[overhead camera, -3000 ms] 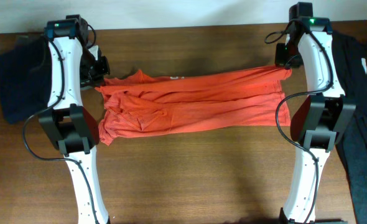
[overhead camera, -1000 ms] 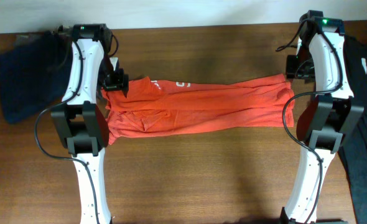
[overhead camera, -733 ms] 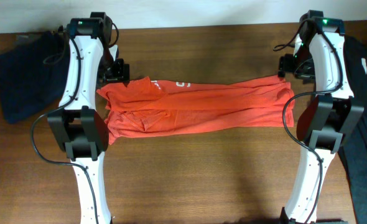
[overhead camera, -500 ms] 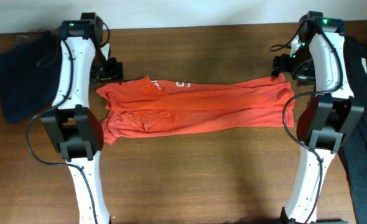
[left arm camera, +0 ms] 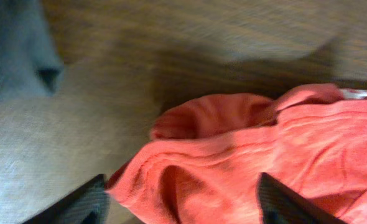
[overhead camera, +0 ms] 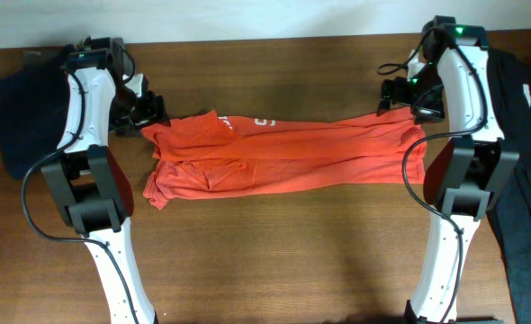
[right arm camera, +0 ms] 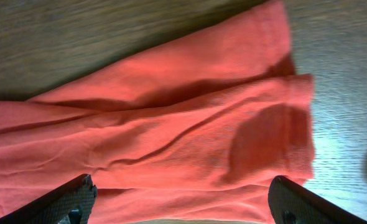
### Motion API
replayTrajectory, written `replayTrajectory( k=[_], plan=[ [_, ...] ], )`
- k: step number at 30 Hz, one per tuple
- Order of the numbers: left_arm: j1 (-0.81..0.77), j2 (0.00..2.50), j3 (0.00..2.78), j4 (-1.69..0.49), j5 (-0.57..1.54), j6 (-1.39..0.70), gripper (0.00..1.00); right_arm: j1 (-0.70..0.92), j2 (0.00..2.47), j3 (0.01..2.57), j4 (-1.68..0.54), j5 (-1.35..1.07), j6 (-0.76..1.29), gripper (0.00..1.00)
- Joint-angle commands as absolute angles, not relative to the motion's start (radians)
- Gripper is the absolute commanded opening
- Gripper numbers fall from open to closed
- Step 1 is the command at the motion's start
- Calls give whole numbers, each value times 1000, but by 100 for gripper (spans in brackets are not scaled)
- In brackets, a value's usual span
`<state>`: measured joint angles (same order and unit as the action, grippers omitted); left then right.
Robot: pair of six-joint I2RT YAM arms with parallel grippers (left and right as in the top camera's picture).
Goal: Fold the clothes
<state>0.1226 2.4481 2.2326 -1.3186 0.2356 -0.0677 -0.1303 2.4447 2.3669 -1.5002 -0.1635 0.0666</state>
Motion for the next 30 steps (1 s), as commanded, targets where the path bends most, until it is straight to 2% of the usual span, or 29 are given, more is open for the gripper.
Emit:
replayTrajectory(
  k=[1,7,16,20,30],
  plan=[
    [120,2429,2224,-1309,300,-52,72,-116,2396,2369,-1503,-169,56,93],
    [121,2429,2224,-1314,300,-52,61,-116,2396,2369,-1502,-169,56,93],
    [123,2429,2222,-1325,210,-128,62,-116,2396,2369,-1503,-169,56,93],
    [136,2432,2222,-1335,210,-232,62,-116,2396,2369,-1503,-169,56,93],
    [141,2459,2206,-1335,221,-247,62,-116,2396,2369,-1500,-169,56,93]
  ],
)
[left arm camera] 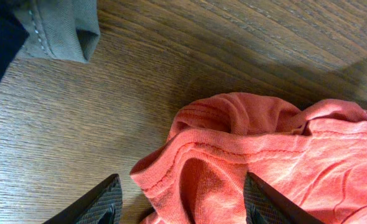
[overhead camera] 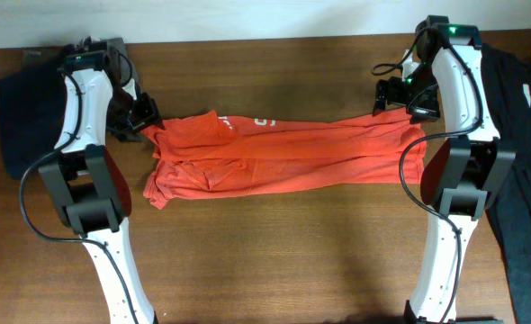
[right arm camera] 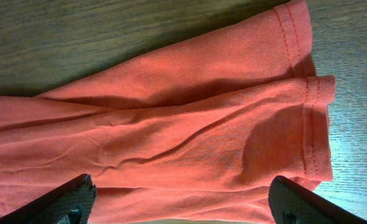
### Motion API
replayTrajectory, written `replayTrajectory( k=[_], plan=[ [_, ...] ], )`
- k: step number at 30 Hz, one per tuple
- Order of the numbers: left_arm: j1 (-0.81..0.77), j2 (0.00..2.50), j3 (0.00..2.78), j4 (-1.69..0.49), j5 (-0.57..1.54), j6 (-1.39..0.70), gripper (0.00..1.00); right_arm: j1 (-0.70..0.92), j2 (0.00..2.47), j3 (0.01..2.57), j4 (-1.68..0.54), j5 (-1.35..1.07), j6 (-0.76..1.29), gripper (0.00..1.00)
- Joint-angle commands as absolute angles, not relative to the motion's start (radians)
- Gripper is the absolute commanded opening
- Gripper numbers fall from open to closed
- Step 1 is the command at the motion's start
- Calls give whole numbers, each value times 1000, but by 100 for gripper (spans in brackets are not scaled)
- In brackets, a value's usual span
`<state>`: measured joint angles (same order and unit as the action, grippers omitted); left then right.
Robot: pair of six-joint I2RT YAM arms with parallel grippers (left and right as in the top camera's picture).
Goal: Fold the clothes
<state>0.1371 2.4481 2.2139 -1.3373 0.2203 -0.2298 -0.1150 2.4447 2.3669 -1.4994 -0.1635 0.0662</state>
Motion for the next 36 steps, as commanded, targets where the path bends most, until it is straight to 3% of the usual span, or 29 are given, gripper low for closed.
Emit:
replayTrajectory(
  k=[1,3,6,9,11,13,21,36],
  plan=[
    [141,2459,2206,-1333,221,-247,62,-116,2396,2369,-1500,-169,56,93],
    [141,2461,2206,-1327,221,-246,61,-116,2396,2369,-1499,-169,56,93],
    [141,2472,2206,-1314,222,-246,48,-116,2396,2369,-1500,-169,56,93],
    [141,2494,2206,-1315,233,-246,33,-116,2396,2369,-1500,-169,56,93],
    [141,2504,2206,-1309,232,-246,15,-116,2396,2369,-1500,-169,56,93],
    [141,2503,2207,-1297,232,-246,4,-116,2396,2369,-1499,-169,56,93],
    [141,2502,2243,-1290,212,-238,1,-116,2396,2369,-1485,-169,56,93],
    [125,2502,2484,-1483,198,-164,0,-116,2444,2329,-1478,-169,56,93]
  ],
)
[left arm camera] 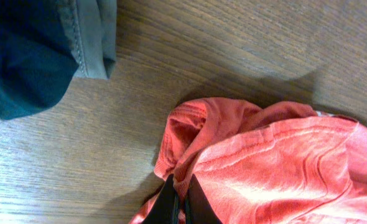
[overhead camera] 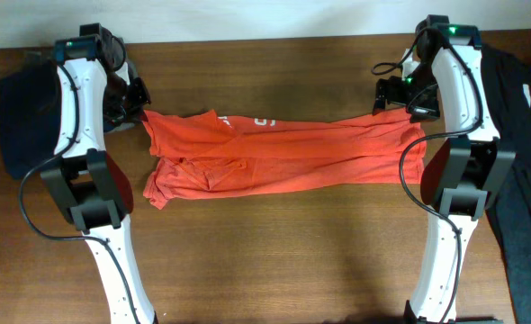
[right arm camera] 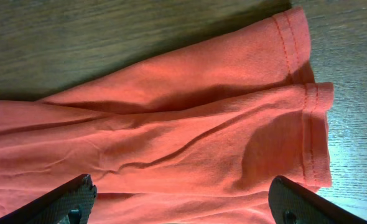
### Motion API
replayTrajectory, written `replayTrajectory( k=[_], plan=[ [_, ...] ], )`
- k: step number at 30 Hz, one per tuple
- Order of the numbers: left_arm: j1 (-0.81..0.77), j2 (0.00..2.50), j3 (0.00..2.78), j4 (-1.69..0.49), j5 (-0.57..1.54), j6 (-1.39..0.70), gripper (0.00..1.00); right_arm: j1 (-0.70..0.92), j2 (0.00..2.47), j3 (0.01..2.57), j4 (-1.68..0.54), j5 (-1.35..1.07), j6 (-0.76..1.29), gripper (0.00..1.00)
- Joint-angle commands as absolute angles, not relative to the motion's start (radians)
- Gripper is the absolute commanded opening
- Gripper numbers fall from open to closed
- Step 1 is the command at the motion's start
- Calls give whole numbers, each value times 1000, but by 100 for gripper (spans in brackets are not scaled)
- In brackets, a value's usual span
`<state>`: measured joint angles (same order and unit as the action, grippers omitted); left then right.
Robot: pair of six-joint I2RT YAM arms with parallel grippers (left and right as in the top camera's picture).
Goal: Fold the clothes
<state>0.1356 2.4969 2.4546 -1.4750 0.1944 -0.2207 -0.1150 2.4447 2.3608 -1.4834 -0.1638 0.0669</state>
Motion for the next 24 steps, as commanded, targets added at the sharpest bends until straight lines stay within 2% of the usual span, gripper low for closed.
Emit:
replayTrajectory(
  k=[1,4,13,24],
  plan=[
    [120,2502,2484,-1483,208,-155,1,-116,2444,2310,-1467,-169,56,93],
    [96,2502,2484,-1478,273,-104,1,-116,2444,2286,-1457,-169,56,93],
    [7,2502,2540,-1524,271,-47,1,-116,2443,2288,-1463,-193,60,93],
    [-83,2500,2587,-1645,67,-46,1,-116,2441,2288,-1470,-315,60,92]
  ],
)
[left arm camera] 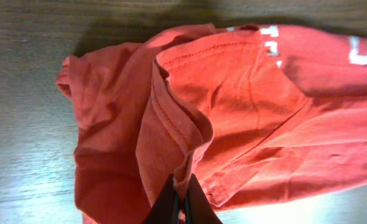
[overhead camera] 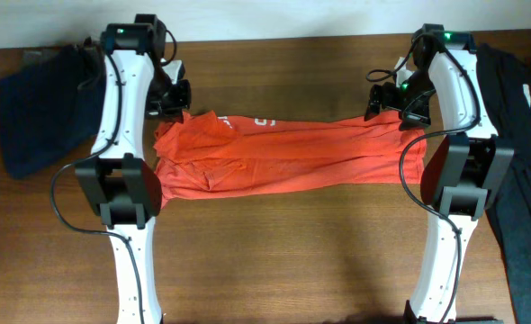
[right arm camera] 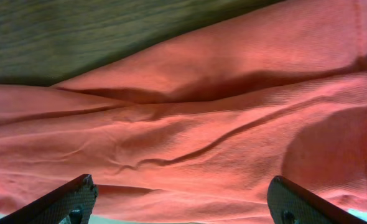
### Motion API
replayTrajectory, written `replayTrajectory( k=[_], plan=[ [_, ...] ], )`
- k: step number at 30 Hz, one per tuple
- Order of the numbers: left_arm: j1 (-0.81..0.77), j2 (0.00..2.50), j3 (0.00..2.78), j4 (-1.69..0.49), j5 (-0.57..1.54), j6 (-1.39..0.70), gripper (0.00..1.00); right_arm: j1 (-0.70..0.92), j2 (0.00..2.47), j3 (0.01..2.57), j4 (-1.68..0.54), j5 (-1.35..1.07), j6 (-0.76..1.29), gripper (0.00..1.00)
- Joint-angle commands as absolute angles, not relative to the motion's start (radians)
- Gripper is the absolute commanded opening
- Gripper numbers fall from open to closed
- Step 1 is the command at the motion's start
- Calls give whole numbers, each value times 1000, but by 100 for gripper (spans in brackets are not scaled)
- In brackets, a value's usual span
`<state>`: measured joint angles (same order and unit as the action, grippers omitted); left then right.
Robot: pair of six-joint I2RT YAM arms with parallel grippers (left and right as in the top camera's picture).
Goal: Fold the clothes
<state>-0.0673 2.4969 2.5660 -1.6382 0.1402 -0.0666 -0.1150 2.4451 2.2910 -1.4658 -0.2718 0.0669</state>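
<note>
An orange shirt (overhead camera: 292, 153) lies stretched left to right across the wooden table (overhead camera: 274, 252). My left gripper (overhead camera: 172, 106) is at the shirt's far left corner. In the left wrist view it (left arm camera: 183, 202) is shut on a pinched fold of the shirt (left arm camera: 252, 106), with white lettering visible at the top right. My right gripper (overhead camera: 384, 97) hovers over the shirt's right part. In the right wrist view it (right arm camera: 183, 202) stands wide open above the wrinkled fabric (right arm camera: 190, 124), one finger (right arm camera: 71, 199) to each side, holding nothing.
A dark blue garment (overhead camera: 36, 108) lies at the table's far left. Another dark garment (overhead camera: 522, 135) hangs along the right edge. The pale wall (overhead camera: 265, 18) runs behind the table's back edge.
My left gripper, still shut on the shirt's edge, has moved to the right, bringing the left end over the shirt body. The right gripper has shifted left; the hem has left its view.
Both grippers stood open at the shirt's two ends. The left one was then open over the bunched left edge, then shut on it. Now it holds that edge further right over the shirt, while the right gripper has stayed open throughout.
</note>
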Motion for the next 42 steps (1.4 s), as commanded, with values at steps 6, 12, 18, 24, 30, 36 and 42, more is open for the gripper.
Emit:
replayTrajectory(
  k=[6,12,18,24,30,36,42],
  plan=[
    [-96,2483,2587,-1688,64,-21,1,-116,2441,2288,-1478,-315,60,93],
    [-141,2389,2587,-1688,85,14,0,-116,2441,2288,-1477,-324,60,93],
    [-218,2352,2587,-1688,85,16,1,-116,2441,2288,-1481,-371,60,93],
    [-285,2352,2585,-1688,85,16,1,-116,2441,2288,-1486,-371,59,93],
    [-321,2352,2584,-1688,76,16,31,-116,2441,2288,-1501,-371,59,94],
    [-324,2352,2584,-1688,63,16,31,-116,2441,2288,-1504,-372,59,94],
    [-321,2352,2584,-1688,61,16,31,-116,2441,2288,-1504,-477,59,93]
  ],
)
